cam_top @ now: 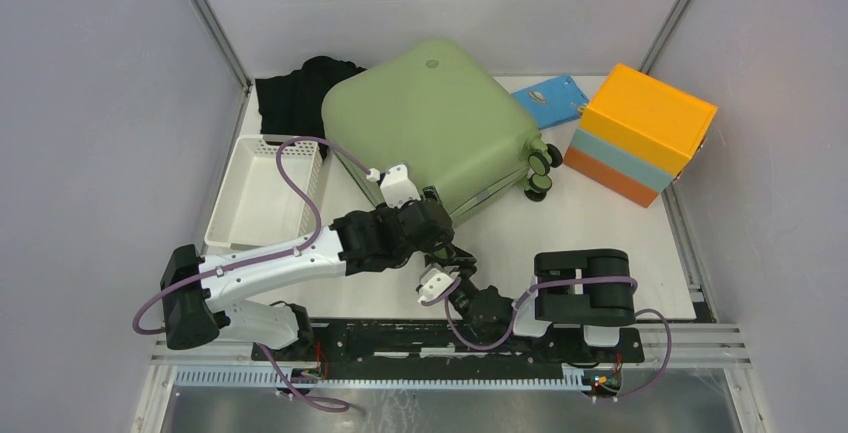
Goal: Open, take out, and arrange the luggage
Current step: Unzip the luggage at the center of the board.
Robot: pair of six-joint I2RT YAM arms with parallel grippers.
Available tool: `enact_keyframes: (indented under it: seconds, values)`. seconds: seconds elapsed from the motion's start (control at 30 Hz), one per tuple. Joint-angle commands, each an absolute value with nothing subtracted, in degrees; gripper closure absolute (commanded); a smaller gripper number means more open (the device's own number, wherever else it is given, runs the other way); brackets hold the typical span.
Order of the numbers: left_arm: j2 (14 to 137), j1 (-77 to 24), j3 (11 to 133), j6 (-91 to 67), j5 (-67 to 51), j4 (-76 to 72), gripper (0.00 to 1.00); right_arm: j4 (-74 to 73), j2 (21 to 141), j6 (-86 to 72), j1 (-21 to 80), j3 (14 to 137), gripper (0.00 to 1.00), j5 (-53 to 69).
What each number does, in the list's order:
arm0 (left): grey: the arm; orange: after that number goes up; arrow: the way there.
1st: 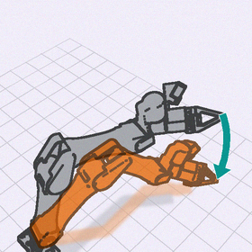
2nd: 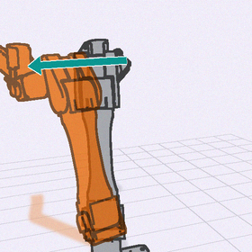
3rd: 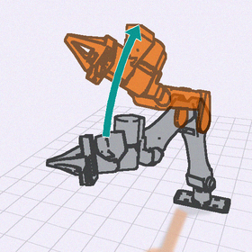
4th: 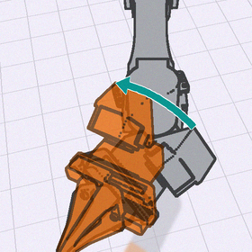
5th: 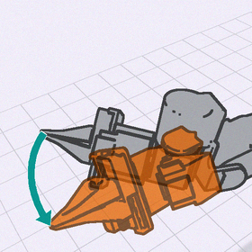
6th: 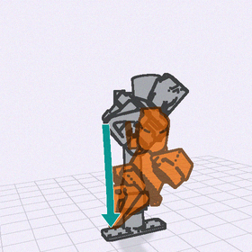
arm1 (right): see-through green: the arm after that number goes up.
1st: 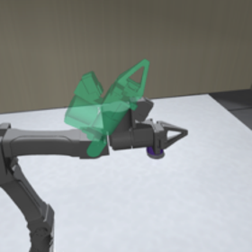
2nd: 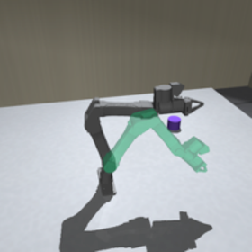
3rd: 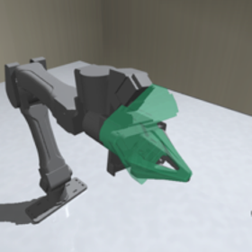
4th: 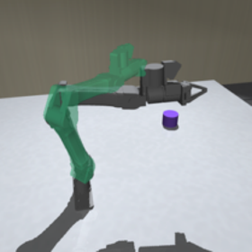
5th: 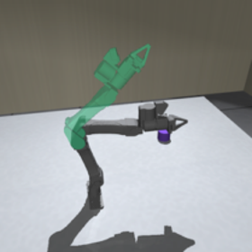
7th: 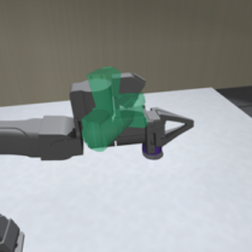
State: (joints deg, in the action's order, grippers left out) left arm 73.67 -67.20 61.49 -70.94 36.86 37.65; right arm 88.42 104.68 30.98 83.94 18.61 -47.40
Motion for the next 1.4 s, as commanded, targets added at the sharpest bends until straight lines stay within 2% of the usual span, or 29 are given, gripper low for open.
enact_keyframes:
  seconds: [0.0, 0.3, 0.57, 0.9, 1.1, 1.37]
  values:
    - [69.5, -67.0, 65.0, -67.7, 39.4, 29.7, 0.78, 112.0, 105.6, 32.0, 83.4, 21.0, 0.41, -50.1]
    - [69.5, -67.0, 65.0, -67.5, 38.9, 29.1, 0.78, 112.0, 106.8, 32.6, 81.0, 23.0, 0.58, -48.9]
    - [69.8, -67.0, 65.6, -67.3, 38.6, 29.0, 0.78, 112.0, 107.1, 31.7, 79.6, 23.5, 0.68, -48.2]
    - [69.6, -66.9, 65.7, -67.0, 39.0, 29.0, 0.78, 112.1, 104.7, 27.4, 78.3, 19.2, 0.94, -49.0]
    - [68.6, -66.8, 65.3, -66.9, 39.5, 29.2, 0.78, 112.1, 102.4, 25.4, 77.9, 16.1, 0.99, -49.2]
    - [67.7, -66.8, 64.7, -66.7, 39.5, 29.4, 0.78, 112.0, 99.4, 23.9, 77.4, 14.0, 1.00, -48.4]
